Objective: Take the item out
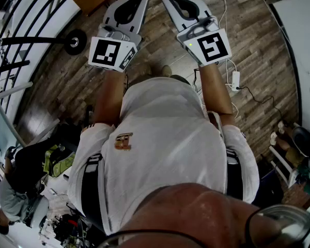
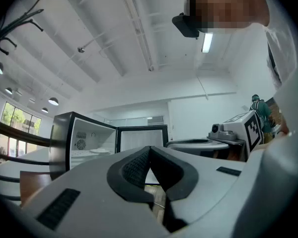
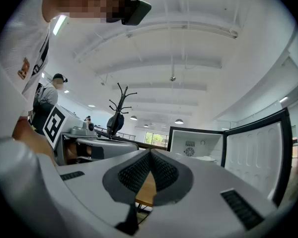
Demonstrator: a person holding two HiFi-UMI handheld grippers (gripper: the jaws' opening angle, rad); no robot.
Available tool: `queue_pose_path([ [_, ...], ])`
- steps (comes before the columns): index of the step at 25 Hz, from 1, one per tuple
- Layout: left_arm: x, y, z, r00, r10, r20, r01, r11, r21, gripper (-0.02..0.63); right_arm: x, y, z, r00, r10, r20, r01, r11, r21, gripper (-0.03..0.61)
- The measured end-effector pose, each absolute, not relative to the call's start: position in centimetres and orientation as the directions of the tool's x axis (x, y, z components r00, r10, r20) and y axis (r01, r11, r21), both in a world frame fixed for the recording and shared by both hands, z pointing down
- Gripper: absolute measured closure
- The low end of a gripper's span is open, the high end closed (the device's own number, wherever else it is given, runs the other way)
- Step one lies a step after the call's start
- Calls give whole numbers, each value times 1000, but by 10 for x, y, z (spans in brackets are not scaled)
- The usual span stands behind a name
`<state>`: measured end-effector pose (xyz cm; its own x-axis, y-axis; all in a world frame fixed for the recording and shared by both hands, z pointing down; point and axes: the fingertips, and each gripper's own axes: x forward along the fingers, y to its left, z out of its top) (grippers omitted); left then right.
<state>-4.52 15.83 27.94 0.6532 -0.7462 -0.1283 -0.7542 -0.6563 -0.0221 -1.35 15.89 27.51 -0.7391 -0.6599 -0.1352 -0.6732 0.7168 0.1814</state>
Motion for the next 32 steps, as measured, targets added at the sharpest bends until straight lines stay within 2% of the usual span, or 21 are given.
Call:
queue_pose_path([
  [22,-20,149,279,634,-763,-123,-771,-636,-28,595,18,153,281,-762,-643,-78,-647,748,149,545],
  [32,11,136,284,593,-797,-119,-805,-591,-52,595,45,136,280,-801,-586,-122,-598,780,185,545],
])
